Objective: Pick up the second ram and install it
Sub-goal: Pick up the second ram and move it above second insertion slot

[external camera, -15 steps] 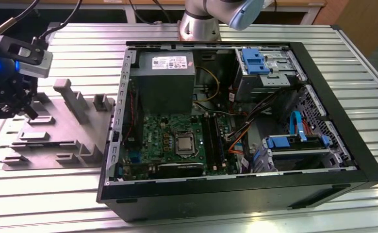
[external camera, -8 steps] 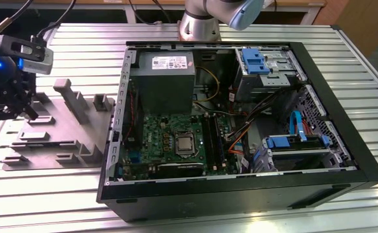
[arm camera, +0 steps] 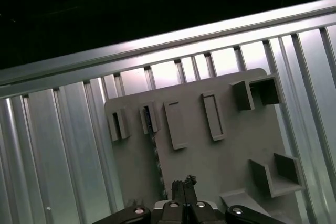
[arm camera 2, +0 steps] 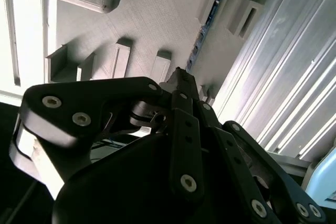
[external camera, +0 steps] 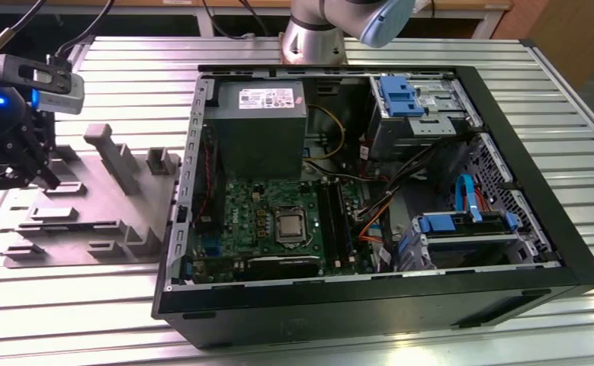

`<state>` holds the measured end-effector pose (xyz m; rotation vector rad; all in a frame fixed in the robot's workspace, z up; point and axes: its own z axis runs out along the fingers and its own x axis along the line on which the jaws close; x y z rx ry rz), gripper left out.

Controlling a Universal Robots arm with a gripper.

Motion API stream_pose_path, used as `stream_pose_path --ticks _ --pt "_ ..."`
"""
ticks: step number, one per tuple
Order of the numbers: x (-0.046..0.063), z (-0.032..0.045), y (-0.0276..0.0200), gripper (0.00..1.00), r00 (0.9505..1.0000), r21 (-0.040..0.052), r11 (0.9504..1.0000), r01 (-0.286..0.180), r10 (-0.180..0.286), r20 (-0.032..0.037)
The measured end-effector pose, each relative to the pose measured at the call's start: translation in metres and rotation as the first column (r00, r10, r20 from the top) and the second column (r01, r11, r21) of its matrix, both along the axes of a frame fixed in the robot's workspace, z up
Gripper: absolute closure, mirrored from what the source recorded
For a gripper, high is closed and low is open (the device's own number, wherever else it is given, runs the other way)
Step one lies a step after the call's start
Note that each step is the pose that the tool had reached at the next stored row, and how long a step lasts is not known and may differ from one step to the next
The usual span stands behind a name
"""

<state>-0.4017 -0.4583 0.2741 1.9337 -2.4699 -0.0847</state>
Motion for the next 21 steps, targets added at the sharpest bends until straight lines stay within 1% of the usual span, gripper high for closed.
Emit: stream_pose_path --ticks 1,3,4,8,12,15,21 --pt "0.0 -0.0002 0.0 0.9 1.0 -0.0029 1.0 0.0 0.0 0.0002" --pt "0.0 -0.0007 -0.0001 0.9 1.0 -0.0127 0.9999 -0.002 0.002 0.0001" --pt "0.0 -0.0013 -0.0001 0.9 1.0 -0.0135 0.9999 -0.005 0.005 0.0" --pt "0.0 -0.0036 0.0 0.9 0.9989 -0.0137 0.9988 -0.047 0.047 -0.0001" --pt "0.0 -0.0064 0.0 0.9 0.9939 -0.0136 0.9938 -0.111 0.111 0.0001" --pt "0.0 -0.0087 0.0 0.9 0.9925 -0.0136 0.9924 -0.123 0.123 0.0003" --pt "0.0 -0.0134 -0.0006 0.9 0.9924 -0.014 0.9923 -0.123 0.123 0.0023"
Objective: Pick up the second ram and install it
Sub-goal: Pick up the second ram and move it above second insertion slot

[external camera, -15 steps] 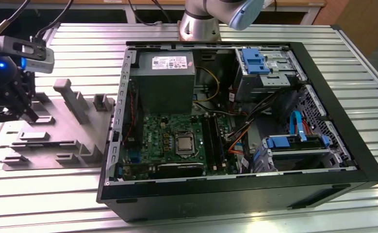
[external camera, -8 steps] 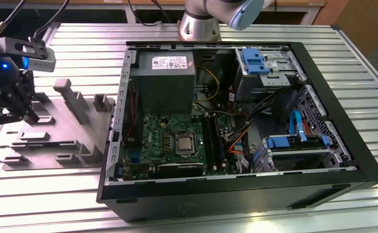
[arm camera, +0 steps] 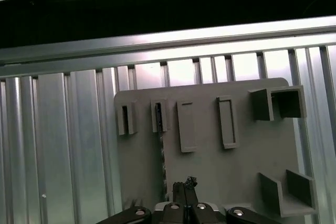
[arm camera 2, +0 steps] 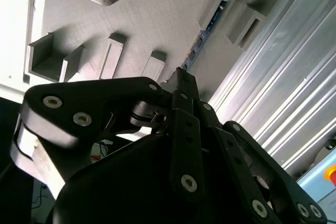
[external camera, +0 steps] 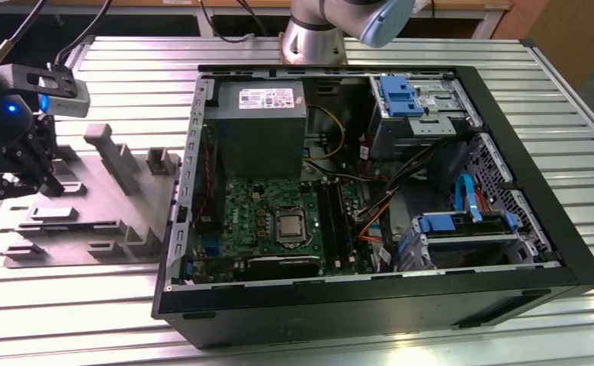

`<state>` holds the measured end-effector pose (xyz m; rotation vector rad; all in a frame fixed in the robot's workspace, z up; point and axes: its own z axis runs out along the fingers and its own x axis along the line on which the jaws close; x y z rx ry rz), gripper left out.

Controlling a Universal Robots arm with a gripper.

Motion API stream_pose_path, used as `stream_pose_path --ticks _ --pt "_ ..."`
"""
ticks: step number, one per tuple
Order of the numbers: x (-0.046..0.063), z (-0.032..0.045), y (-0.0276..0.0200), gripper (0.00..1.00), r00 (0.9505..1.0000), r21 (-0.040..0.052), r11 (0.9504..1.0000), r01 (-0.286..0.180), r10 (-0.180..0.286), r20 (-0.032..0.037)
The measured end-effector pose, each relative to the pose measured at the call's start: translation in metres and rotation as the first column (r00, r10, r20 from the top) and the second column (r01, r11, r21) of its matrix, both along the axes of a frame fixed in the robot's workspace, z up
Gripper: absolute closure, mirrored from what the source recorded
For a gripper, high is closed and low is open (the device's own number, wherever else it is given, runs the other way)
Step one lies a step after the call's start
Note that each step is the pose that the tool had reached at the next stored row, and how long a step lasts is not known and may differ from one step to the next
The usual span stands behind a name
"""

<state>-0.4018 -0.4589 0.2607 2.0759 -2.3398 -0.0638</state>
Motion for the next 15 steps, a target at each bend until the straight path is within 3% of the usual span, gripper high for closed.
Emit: stream_pose_path --ticks 15 --pt "0.0 -0.0115 -0.0093 0.9 0.9998 0.0003 0.9998 -0.02 0.02 0.0045"
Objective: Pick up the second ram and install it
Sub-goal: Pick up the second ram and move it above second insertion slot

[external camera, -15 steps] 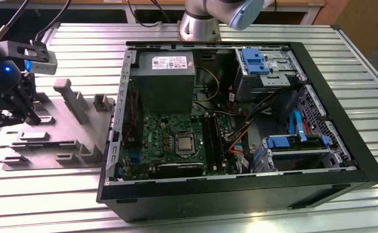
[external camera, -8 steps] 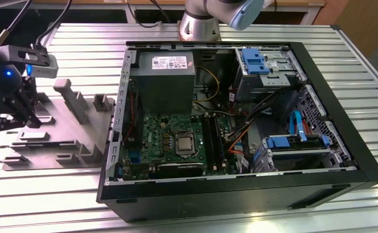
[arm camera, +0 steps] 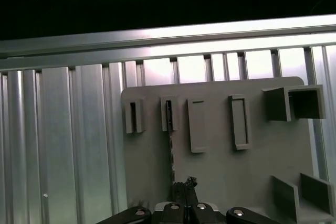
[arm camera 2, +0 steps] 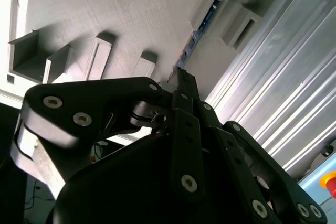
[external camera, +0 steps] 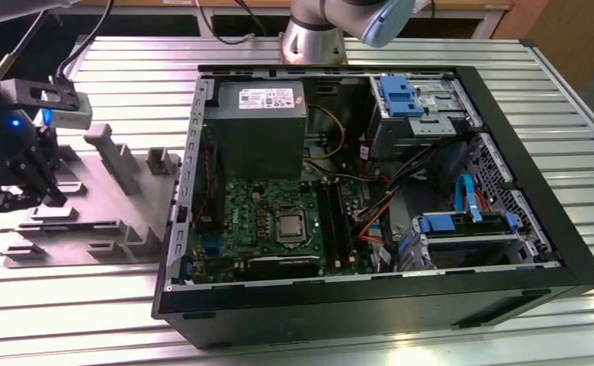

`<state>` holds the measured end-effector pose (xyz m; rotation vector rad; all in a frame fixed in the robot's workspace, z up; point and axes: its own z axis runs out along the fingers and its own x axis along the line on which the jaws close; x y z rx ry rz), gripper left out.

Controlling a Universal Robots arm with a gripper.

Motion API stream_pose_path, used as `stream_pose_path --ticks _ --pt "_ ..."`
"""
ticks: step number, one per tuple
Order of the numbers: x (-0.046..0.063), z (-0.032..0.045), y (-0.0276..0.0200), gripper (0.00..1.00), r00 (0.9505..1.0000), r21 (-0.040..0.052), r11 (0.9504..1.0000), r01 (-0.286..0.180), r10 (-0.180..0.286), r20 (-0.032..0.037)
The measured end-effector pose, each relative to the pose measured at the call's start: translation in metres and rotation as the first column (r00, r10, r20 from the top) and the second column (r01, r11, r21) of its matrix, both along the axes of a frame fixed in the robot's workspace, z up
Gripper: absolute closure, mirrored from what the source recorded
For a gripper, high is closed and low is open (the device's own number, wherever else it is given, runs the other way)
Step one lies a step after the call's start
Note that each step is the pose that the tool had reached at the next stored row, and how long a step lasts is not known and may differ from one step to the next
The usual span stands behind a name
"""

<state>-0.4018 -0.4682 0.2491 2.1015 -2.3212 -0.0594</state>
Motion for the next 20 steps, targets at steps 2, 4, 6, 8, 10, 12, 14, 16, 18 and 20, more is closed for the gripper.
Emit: stream_pose_path --ticks 2,4,6,8,10,12,14,16,18,20 --pt "0.0 -0.0026 -0.0004 0.9 1.0 -0.0001 1.0 -0.003 0.003 0.0004" --pt "0.0 -0.005 -0.0007 0.9 1.0 -0.0001 1.0 -0.006 0.006 0.0008" --pt "0.0 -0.0067 -0.0012 0.9 1.0 -0.0003 1.0 -0.009 0.009 0.0008" --pt "0.0 -0.0082 -0.0019 0.9 0.9999 -0.0003 0.9999 -0.013 0.013 0.0008" --pt "0.0 -0.0097 -0.0028 0.9 0.9999 -0.0002 0.9999 -0.016 0.016 0.001" --pt "0.0 -0.0116 -0.0037 0.9 0.9998 -0.0001 0.9998 -0.02 0.02 0.0011" --pt "0.0 -0.0137 -0.0047 0.9 0.9997 -0.0002 0.9997 -0.023 0.023 0.001" --pt "0.0 -0.0158 -0.0059 0.9 0.9997 -0.0002 0.9997 -0.026 0.026 0.001" --pt "0.0 -0.0175 -0.0065 0.9 0.9996 -0.0002 0.9996 -0.029 0.029 0.0011" --pt "0.0 -0.0189 -0.0067 0.9 0.9994 -0.0001 0.9994 -0.035 0.035 0.0012"
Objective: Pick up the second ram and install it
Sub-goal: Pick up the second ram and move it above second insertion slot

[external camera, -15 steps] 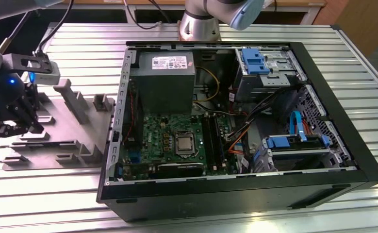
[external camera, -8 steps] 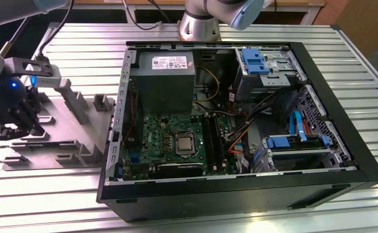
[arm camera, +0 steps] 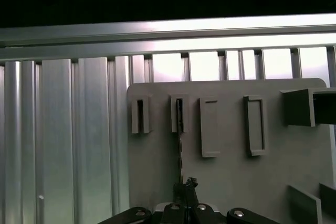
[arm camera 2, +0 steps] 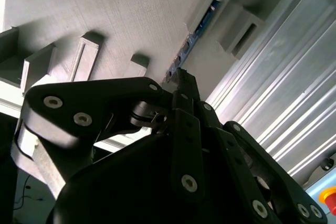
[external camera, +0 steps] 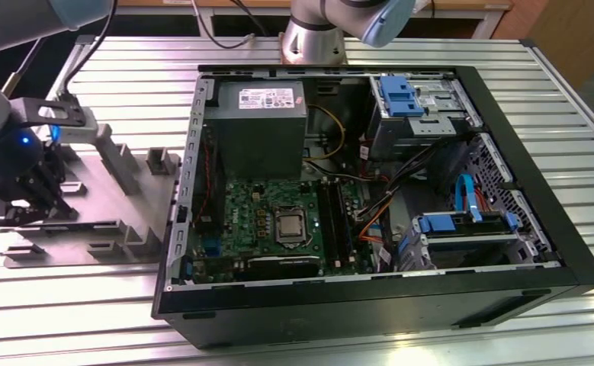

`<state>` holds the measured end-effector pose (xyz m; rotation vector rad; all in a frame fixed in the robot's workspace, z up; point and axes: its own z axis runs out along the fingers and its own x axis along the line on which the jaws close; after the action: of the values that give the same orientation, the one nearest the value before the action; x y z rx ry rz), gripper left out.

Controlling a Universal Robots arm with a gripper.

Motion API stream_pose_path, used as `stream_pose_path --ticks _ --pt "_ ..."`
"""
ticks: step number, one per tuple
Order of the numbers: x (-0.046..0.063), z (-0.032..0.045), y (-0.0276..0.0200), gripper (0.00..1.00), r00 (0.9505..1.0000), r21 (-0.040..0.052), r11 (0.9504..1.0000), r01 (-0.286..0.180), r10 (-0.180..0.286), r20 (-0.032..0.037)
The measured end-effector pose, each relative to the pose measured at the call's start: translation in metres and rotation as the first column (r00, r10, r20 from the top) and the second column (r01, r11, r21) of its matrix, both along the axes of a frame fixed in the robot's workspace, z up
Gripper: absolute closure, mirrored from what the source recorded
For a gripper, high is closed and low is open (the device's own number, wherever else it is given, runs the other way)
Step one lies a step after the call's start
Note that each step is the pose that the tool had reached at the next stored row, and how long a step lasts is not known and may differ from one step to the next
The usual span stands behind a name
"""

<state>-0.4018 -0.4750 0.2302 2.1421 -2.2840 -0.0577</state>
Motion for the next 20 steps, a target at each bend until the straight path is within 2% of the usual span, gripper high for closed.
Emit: stream_pose_path --ticks 8,16,17,19,20 --pt "0.0 -0.0092 -0.0007 0.9 0.9998 -0.0001 0.9998 -0.021 0.021 0.0004" --pt "0.0 -0.0096 -0.0008 0.9 0.9997 -0.0001 0.9997 -0.024 0.024 0.0005" --pt "0.0 -0.0096 -0.0008 0.89 0.9997 -0.0001 0.9997 -0.024 0.024 0.0005" --pt "0.0 -0.0096 -0.0008 0.77 0.9997 0.0 0.9997 -0.024 0.024 0.0004" --pt "0.0 -0.0096 -0.0008 0.77 0.9997 0.0 0.9997 -0.024 0.024 0.0005"
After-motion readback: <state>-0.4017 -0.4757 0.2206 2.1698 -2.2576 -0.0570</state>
